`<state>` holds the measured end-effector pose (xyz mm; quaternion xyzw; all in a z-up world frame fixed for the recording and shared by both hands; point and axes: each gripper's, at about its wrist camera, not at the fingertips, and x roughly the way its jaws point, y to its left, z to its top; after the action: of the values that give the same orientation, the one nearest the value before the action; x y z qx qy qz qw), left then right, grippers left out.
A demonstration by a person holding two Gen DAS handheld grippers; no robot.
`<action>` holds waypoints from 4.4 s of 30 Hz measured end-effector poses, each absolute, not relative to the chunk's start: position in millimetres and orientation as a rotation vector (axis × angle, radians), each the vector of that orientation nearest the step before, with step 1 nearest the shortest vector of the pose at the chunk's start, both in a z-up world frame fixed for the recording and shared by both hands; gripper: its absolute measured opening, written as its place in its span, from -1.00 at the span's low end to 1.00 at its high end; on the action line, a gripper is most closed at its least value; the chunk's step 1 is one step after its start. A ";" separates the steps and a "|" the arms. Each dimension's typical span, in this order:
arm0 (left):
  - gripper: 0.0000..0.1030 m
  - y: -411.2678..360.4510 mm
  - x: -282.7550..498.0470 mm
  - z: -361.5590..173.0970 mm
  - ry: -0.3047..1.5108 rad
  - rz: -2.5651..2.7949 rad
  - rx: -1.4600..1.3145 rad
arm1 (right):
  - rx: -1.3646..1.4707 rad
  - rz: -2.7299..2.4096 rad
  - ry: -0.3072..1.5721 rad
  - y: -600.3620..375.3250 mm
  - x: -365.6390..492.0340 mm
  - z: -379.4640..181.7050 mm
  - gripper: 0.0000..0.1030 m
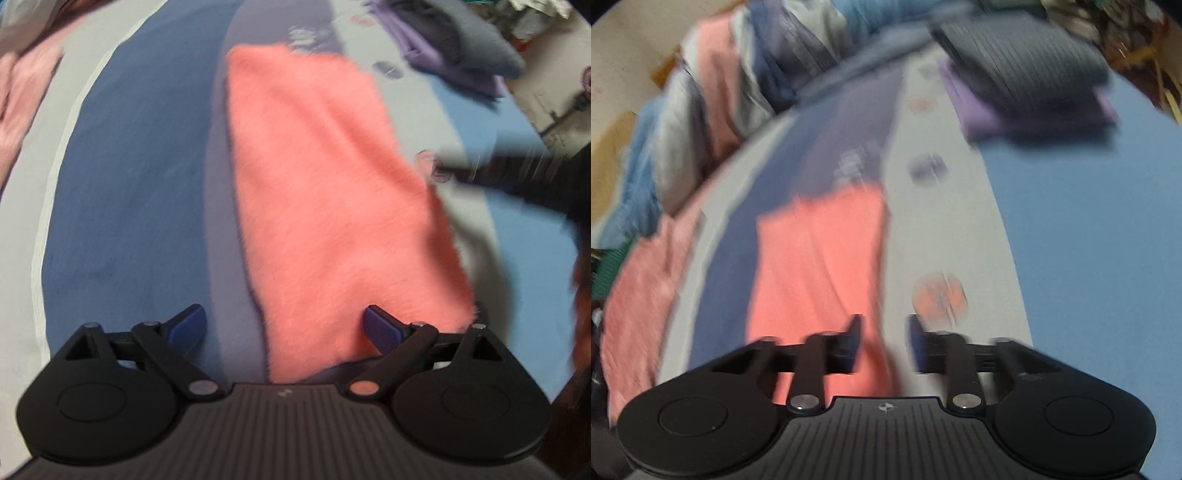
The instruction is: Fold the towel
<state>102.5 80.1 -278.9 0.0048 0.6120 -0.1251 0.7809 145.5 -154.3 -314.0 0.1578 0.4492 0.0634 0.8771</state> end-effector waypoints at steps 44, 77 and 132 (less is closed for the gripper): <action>0.93 67.3 99.5 -251.1 1.160 -0.433 -0.026 | -0.113 0.954 0.886 -138.6 303.4 -344.4 -0.78; 0.99 62.5 93.9 -280.9 1.228 -0.564 -0.088 | 0.090 1.103 0.793 -149.7 234.0 -284.2 -0.28; 0.99 28.6 88.4 -269.9 1.202 -0.706 0.176 | -0.474 1.102 0.751 -46.9 189.6 -352.9 -0.01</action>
<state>88.4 28.6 -269.9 0.0811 0.5527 -0.3248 0.7631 189.6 -46.9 -352.9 -0.2175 0.3451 0.5063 0.7598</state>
